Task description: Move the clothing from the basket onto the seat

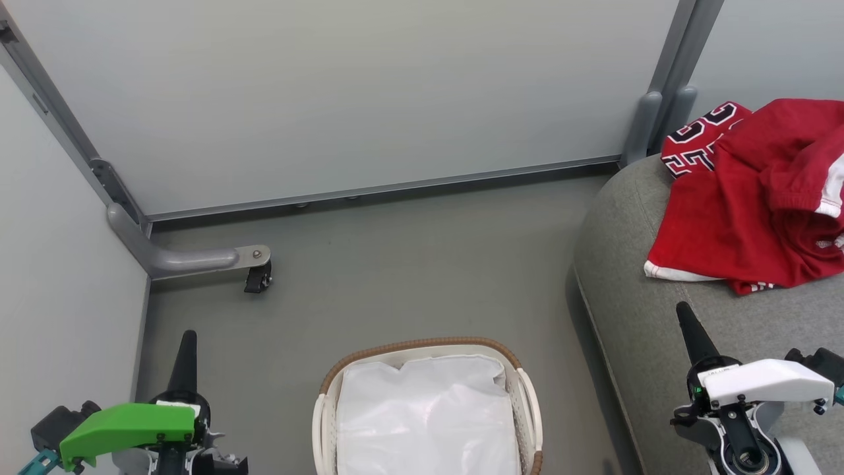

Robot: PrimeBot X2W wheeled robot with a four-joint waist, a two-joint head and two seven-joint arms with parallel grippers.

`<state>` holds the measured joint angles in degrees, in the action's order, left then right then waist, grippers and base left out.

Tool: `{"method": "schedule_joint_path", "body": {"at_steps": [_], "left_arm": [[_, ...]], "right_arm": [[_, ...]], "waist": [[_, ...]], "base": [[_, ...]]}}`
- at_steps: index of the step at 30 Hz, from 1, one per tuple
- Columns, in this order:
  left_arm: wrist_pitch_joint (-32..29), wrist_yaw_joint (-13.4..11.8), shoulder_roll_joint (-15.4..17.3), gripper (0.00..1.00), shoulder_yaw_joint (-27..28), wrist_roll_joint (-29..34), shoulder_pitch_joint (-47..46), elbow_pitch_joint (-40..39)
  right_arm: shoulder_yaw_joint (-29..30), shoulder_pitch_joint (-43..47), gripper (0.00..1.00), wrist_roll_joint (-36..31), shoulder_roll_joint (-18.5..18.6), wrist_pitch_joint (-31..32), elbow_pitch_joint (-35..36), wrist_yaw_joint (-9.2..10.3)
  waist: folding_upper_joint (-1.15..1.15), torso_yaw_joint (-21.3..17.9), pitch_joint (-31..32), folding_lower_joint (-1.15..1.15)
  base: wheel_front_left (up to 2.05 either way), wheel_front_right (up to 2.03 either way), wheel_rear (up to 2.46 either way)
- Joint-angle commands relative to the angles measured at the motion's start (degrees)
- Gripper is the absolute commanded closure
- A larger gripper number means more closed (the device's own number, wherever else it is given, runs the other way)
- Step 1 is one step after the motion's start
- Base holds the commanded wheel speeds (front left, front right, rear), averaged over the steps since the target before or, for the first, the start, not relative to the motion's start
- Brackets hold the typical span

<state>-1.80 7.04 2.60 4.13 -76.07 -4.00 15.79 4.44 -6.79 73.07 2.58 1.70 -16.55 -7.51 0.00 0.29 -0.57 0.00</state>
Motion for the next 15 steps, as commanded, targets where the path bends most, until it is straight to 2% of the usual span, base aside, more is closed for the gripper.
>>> {"method": "schedule_joint_path", "body": {"at_steps": [1,15], "left_arm": [[-0.32,0.15,0.36,1.0,0.43,-1.35,-1.3,-0.57],[-2.17,0.37,0.39,1.0,1.22,-7.18,-1.83,-1.08]], "right_arm": [[0.29,0.25,1.0,1.54,0.34,0.41,0.73,0.02],[1.05,0.5,1.0,8.47,0.38,2.25,1.5,0.01]], "waist": [[0.0,-0.01,0.01,0.0],[0.0,-0.1,0.14,0.0]], "base": [[0.0,0.0,0.0],[0.0,0.0,0.0]]}}
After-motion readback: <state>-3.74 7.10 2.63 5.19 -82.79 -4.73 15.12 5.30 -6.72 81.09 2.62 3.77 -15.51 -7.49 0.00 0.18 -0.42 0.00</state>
